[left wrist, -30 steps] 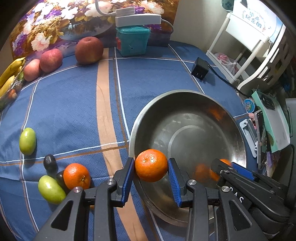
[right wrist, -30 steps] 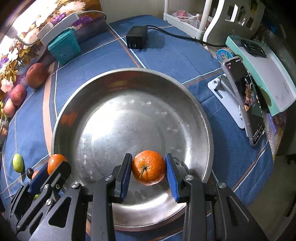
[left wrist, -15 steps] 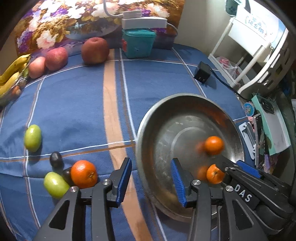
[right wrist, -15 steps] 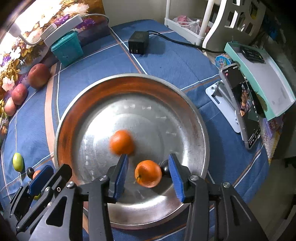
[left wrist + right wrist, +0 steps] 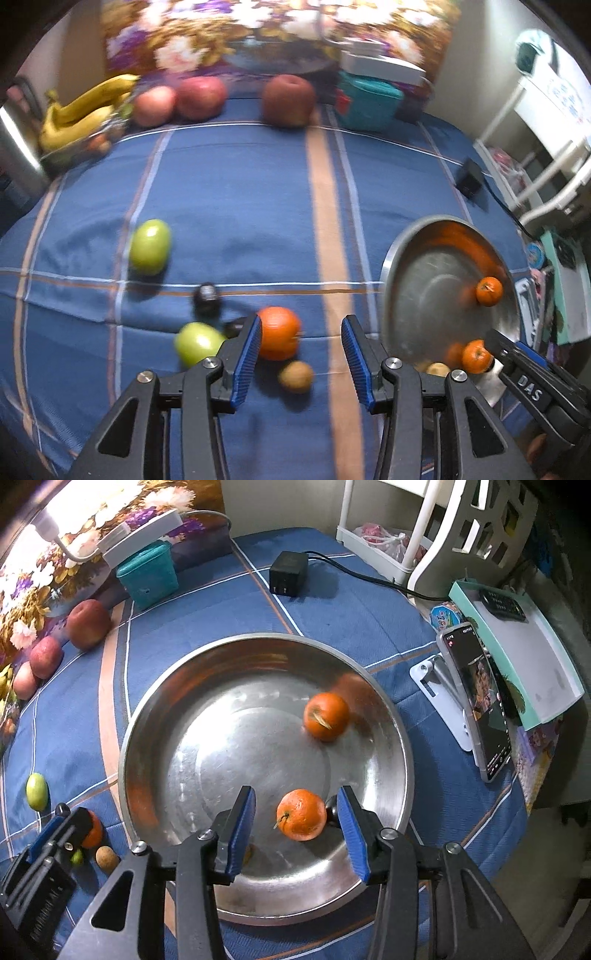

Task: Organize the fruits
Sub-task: 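Open the left gripper to drop its mandarin while the right gripper drops its mandarin into the bowl, then move both open grippers back from the bowl toward the loose fruit, then lower the left gripper around the green apple while the right gripper approaches the brown kiwi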

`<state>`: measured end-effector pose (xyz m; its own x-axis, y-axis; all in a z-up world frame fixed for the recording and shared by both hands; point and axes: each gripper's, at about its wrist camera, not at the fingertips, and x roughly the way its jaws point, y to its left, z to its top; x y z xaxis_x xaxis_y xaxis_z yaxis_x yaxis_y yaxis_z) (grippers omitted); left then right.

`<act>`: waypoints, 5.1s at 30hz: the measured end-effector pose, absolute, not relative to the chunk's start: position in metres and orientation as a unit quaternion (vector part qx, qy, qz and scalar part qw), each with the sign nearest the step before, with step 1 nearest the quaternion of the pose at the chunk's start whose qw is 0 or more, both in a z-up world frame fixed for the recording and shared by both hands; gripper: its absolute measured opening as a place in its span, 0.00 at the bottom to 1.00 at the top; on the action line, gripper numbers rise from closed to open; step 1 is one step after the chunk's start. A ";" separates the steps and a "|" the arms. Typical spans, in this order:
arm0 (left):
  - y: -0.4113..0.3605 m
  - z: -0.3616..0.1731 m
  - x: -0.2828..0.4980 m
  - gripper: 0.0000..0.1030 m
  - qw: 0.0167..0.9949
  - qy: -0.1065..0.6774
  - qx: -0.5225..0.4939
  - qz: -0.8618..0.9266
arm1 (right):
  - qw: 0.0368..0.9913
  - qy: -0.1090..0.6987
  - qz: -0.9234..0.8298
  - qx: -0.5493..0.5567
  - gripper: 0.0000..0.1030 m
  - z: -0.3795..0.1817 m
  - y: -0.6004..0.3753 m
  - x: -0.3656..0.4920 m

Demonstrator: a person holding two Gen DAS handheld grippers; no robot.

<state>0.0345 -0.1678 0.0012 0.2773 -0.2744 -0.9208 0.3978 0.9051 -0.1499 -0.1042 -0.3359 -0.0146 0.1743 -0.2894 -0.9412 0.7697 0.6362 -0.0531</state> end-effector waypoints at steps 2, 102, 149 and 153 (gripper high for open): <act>-0.159 0.002 0.039 0.47 0.800 0.563 0.051 -0.199 | 0.734 0.532 -0.360 0.221 0.46 -0.013 -0.332 -0.103; -0.022 0.019 0.094 1.00 0.856 0.508 0.043 -0.078 | 0.815 0.517 -0.211 0.152 0.95 -0.002 -0.204 -0.013; -0.064 -0.045 0.085 0.83 0.752 0.632 -0.076 -0.171 | 0.781 0.573 -0.169 0.182 0.50 -0.041 -0.201 -0.005; -0.071 -0.046 0.083 0.82 0.750 0.634 -0.070 -0.176 | 0.776 0.580 -0.168 0.183 0.48 -0.045 -0.201 -0.004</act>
